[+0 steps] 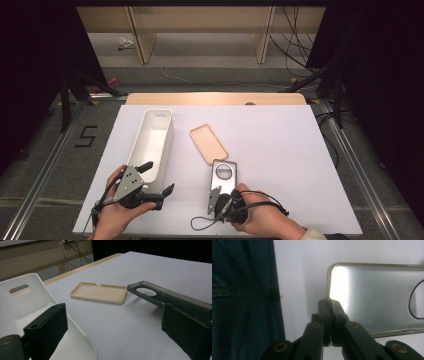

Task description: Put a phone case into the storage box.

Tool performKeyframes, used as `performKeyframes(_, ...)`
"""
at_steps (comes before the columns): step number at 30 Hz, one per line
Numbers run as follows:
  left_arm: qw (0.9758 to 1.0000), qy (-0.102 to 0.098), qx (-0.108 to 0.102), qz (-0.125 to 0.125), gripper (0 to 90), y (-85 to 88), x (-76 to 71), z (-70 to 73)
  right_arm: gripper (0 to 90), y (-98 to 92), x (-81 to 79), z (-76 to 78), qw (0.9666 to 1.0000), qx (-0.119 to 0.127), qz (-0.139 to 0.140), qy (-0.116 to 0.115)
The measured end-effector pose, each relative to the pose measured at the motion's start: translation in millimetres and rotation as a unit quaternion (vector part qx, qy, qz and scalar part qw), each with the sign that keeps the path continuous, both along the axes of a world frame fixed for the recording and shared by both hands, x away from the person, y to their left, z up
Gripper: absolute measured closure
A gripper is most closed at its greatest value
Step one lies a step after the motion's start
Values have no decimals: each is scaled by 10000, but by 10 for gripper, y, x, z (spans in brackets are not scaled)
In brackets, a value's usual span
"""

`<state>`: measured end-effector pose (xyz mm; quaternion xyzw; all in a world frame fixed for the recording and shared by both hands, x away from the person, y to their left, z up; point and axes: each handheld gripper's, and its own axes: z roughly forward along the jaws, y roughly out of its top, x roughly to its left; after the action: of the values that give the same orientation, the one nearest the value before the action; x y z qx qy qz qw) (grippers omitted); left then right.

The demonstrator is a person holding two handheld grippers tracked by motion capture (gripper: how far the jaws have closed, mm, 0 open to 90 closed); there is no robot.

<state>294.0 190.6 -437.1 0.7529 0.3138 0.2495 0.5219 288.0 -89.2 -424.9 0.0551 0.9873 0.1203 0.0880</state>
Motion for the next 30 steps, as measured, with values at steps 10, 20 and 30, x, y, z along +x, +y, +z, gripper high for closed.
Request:
performKeyframes(10,10000,63,-54,-50,91,-47,-10,21,894,-298,70,195,9939,1046,-285,-192)
performKeyframes(20,9978,533,-295,-246,152,-312,113,201,893,-490,126,202,9808,1919,-192,-293)
performKeyframes(30,9916,1151,-434,-407,167,-630,436,430,893,-563,176,210,9765,2104,-333,-319)
